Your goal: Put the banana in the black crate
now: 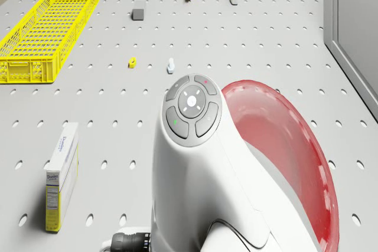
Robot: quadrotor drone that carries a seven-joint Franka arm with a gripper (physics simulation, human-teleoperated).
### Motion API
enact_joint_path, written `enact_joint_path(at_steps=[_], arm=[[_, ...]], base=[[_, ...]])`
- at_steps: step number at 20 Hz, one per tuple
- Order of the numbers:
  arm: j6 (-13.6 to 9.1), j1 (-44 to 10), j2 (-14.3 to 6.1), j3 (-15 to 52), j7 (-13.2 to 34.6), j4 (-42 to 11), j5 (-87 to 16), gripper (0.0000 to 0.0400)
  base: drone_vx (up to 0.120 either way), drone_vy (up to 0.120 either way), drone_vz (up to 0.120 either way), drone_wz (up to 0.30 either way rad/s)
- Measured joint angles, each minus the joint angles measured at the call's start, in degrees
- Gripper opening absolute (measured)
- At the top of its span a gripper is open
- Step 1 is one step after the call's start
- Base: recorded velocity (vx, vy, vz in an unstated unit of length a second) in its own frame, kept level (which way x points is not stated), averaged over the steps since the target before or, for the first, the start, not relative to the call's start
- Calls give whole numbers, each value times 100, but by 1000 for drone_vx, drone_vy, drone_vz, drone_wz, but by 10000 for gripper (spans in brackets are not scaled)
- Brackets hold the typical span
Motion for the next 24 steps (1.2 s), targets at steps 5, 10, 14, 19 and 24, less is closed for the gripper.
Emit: enact_joint_path(at_steps=[5,10,14,19,24], arm=[[113,-93,-160,69,79,9,69,400],[239,-161,-312,126,139,19,145,400],[342,-206,-429,166,181,27,206,400],[469,-255,-569,211,227,38,280,400],[593,-300,-705,251,269,47,350,400]], base=[[120,0,-120,0],[120,0,-120,0],[120,0,-90,0],[120,0,0,0],[120,0,0,0]])
